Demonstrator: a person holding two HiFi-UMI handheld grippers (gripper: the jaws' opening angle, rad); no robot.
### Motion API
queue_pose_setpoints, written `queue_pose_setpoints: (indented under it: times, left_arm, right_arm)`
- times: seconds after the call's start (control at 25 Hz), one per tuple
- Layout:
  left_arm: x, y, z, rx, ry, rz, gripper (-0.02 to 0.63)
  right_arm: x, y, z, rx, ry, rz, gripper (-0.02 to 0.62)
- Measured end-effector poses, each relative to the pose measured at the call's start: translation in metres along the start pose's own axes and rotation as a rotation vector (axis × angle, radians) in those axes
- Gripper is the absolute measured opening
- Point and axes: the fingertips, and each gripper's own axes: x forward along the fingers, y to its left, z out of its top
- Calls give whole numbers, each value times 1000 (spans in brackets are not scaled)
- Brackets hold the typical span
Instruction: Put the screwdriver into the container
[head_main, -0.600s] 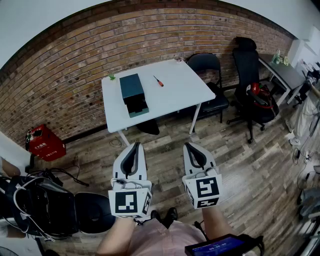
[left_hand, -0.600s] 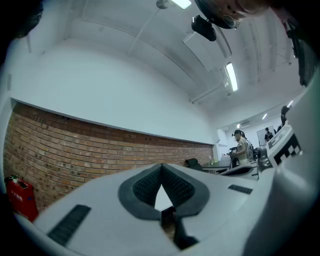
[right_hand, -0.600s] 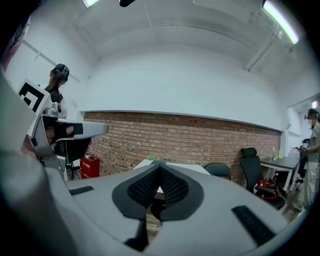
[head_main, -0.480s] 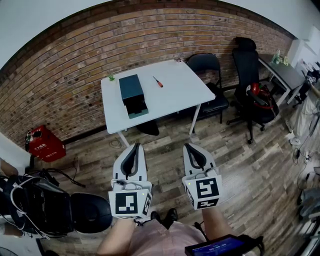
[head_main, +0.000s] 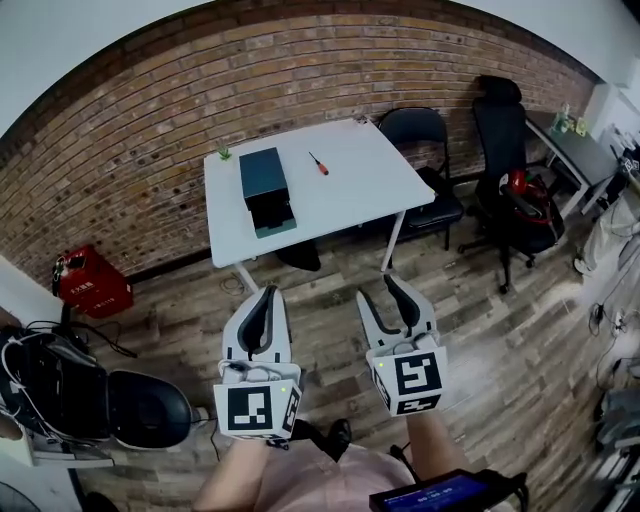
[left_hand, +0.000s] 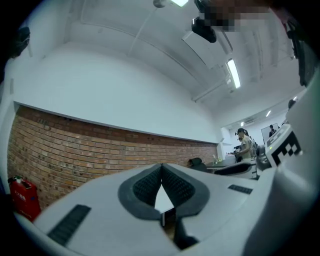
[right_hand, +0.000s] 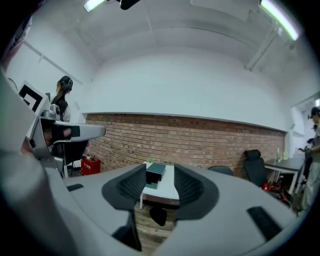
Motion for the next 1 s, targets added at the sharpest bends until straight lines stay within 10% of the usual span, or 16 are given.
queue_pose_setpoints:
  times: [1.0]
  left_arm:
    - [187,98,-78,-26,102,3,12]
  right_arm:
    - [214,-51,-37,4,114,1,167]
